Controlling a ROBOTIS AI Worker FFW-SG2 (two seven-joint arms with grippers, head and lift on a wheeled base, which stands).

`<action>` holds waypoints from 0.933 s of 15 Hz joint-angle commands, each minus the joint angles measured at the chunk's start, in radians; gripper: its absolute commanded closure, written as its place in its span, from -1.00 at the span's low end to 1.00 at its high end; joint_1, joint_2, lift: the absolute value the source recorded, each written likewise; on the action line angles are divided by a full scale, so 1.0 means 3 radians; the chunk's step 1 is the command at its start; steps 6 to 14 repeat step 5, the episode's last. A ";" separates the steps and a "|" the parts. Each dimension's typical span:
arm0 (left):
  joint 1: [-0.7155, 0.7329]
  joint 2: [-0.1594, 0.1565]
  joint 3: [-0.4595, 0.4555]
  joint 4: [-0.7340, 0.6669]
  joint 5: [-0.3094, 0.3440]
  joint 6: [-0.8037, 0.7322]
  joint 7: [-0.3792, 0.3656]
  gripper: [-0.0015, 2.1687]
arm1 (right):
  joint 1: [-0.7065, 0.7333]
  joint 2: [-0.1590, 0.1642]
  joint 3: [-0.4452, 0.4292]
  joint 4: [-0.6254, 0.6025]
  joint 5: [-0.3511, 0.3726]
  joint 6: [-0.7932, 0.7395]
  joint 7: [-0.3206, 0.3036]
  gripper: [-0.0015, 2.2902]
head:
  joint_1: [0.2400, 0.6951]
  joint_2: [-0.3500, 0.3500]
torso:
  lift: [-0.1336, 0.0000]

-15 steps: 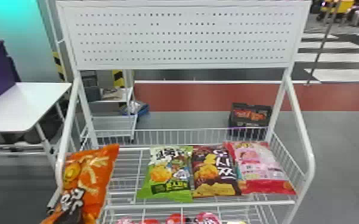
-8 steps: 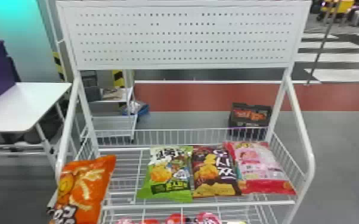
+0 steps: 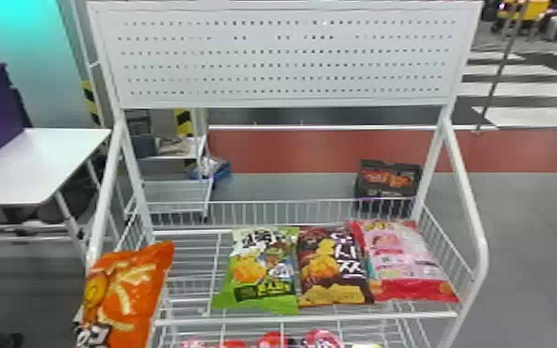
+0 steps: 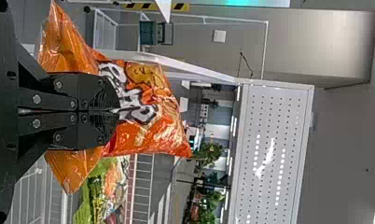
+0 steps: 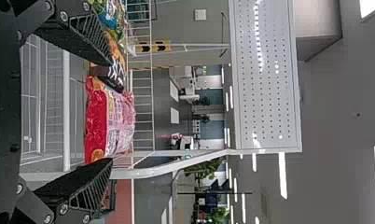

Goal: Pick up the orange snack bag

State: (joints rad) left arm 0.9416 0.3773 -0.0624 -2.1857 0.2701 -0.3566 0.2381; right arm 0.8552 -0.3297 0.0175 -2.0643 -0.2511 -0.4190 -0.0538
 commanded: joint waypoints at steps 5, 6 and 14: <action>0.0001 0.0000 0.0014 0.0014 -0.0006 -0.0010 -0.0001 0.50 | 0.0013 0.0005 -0.0007 -0.0007 0.0003 -0.0017 0.0000 -0.85 | 0.14 0.00 | 1.00; 0.0001 0.0000 0.0014 0.0014 -0.0006 -0.0010 -0.0001 0.50 | 0.0013 0.0005 -0.0007 -0.0007 0.0003 -0.0017 0.0000 -0.85 | 0.14 0.00 | 1.00; 0.0001 0.0000 0.0014 0.0014 -0.0006 -0.0010 -0.0001 0.50 | 0.0013 0.0005 -0.0007 -0.0007 0.0003 -0.0017 0.0000 -0.85 | 0.14 0.00 | 1.00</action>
